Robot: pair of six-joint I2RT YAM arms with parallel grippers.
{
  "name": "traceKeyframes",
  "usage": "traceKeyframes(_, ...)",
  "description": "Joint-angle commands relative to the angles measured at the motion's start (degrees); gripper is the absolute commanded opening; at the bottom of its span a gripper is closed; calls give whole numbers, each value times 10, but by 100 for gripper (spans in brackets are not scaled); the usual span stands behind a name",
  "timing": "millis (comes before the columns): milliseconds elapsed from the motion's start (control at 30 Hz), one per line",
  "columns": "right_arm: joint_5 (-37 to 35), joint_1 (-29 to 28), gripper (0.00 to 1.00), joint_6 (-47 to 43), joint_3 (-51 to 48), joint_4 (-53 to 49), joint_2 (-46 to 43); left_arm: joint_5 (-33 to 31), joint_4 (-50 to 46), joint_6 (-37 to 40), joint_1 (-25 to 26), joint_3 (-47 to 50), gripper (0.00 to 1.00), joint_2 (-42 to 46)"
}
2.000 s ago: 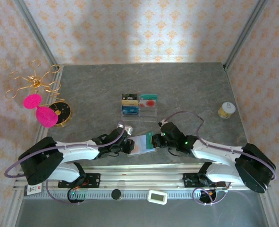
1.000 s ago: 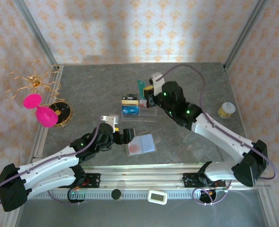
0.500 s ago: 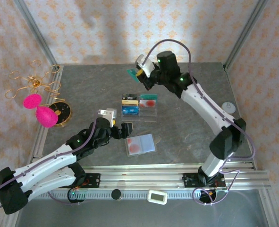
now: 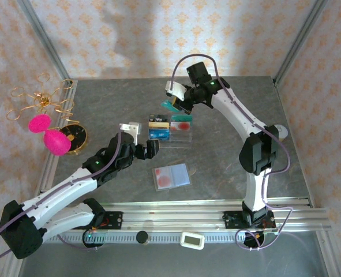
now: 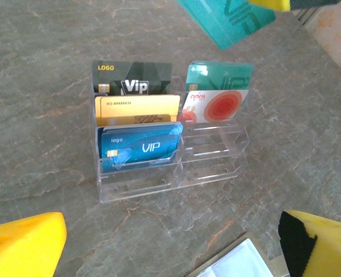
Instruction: Take the credit cards out of the card holder
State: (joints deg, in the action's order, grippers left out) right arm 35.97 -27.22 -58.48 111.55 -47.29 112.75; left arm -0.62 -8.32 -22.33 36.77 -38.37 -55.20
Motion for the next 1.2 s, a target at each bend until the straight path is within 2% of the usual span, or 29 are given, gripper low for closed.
traceKeyframes(0,15,4,0,-61,36,-54,3,-1,12,27,-13,-15,96,10)
traceKeyframes(267,16,18,0,-105,13,-82,-3,15,27,25,-45,-11,96,8)
traceKeyframes(633,-7,31,0,-130,0,-93,6,36,29,30,-61,-31,97,-35)
traceKeyframes(1167,-40,32,0,-129,-45,-48,14,47,23,36,-73,-47,96,-65)
